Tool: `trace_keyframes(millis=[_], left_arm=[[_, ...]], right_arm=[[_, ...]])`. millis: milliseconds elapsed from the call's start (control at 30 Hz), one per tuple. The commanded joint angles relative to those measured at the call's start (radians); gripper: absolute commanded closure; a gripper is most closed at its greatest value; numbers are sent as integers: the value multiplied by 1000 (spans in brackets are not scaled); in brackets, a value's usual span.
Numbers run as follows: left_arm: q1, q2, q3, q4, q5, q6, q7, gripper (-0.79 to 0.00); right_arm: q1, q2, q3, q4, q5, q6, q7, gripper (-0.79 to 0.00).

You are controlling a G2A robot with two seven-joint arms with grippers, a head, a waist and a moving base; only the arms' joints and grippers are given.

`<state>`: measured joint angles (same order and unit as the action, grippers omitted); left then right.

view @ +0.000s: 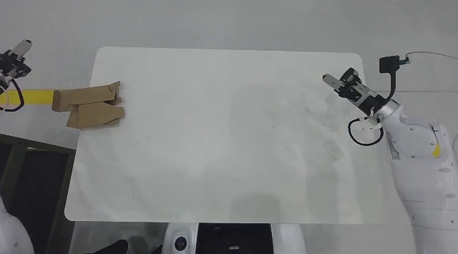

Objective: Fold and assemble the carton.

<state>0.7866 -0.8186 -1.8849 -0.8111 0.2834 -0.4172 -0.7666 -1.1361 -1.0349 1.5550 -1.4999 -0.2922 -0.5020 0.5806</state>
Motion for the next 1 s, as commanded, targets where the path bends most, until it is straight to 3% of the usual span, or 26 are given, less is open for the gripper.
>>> trace_keyframes(millis=[0,233,567,767,967], left_arm=[[-10,9,2,26,54,33,7,-785],[-15,19,20,93,99,67,54,-785],[52,20,109,77,289,195,151,-785],[62,7,153,118,258,197,127,-785],[44,-5,169,168,149,141,43,-785]], right_arm=[[0,0,0,0,0,0,0,-785],[0,0,0,0,0,0,0,-785],[0,0,0,0,0,0,0,-785],[0,0,0,0,0,0,0,-785],[0,0,0,0,0,0,0,-785]])
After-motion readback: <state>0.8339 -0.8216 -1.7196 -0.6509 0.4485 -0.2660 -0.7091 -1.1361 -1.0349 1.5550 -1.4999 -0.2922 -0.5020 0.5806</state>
